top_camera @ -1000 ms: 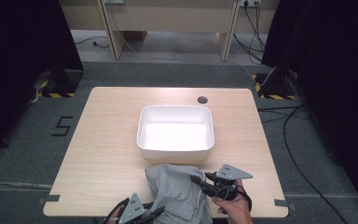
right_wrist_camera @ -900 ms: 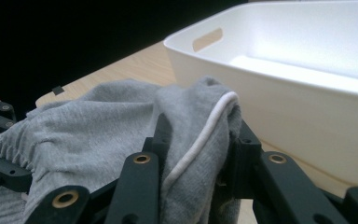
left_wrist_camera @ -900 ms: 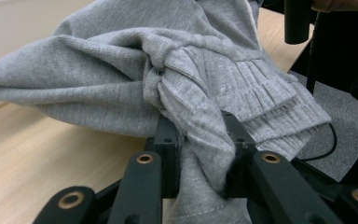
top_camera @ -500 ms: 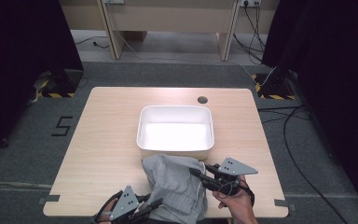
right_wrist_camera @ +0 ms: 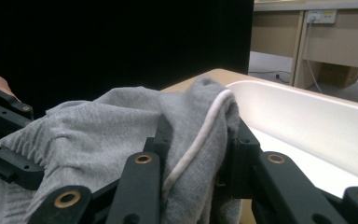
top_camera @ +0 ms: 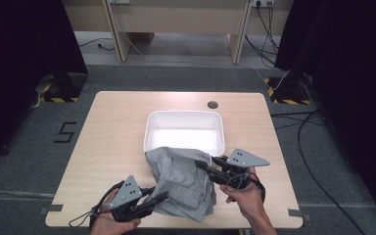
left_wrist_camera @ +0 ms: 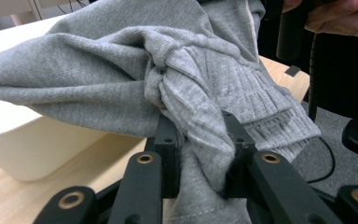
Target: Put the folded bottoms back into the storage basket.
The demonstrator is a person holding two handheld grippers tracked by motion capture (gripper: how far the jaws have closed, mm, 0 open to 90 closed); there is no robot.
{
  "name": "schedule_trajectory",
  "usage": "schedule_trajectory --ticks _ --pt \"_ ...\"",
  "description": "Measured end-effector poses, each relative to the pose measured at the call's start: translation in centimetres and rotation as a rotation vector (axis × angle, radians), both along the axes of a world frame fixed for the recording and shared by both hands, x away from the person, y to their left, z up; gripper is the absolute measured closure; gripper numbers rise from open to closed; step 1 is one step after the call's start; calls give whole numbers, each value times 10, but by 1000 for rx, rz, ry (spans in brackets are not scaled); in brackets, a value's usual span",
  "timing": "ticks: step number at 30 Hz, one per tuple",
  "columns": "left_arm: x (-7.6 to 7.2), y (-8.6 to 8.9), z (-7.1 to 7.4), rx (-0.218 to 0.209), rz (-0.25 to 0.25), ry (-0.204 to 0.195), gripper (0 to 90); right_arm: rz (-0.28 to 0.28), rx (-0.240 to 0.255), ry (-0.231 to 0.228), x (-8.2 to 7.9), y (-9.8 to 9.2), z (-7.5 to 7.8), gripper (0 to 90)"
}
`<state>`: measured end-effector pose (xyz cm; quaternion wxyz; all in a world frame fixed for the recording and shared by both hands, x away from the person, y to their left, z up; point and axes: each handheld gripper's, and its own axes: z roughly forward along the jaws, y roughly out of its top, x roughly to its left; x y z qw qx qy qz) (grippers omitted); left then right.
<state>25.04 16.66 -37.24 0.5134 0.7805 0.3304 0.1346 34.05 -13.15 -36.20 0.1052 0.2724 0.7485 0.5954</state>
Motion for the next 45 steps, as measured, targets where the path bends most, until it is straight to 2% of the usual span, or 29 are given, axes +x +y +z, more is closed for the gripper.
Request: schedule_trajectory --ticks 7,12,14,16,22,26,34,37,40,45 --pt "14 -2 22 7 -10 -27 721 3 6 -21 13 4 20 717" --pt "31 -2 35 -6 -6 -18 722 2 16 -21 27 6 33 720" --pt "37 -2 40 -5 -4 -18 722 -4 14 -6 33 8 38 720" --pt "44 -3 45 0 0 -25 723 1 14 -17 40 10 42 721" --pt "60 -4 54 -12 13 -17 724 -6 1 -15 56 16 52 723" --pt "70 -2 60 -17 21 -15 725 -19 13 -3 66 15 58 724" --pt "93 -4 58 -9 50 8 725 -44 -11 17 91 17 59 725" --pt "102 -4 55 -11 67 21 725 -50 1 47 101 19 55 725" --pt "111 -6 52 -10 78 33 725 -57 -9 59 109 21 52 725" --pt "125 -8 46 -3 98 43 725 -82 -33 59 125 23 49 725"
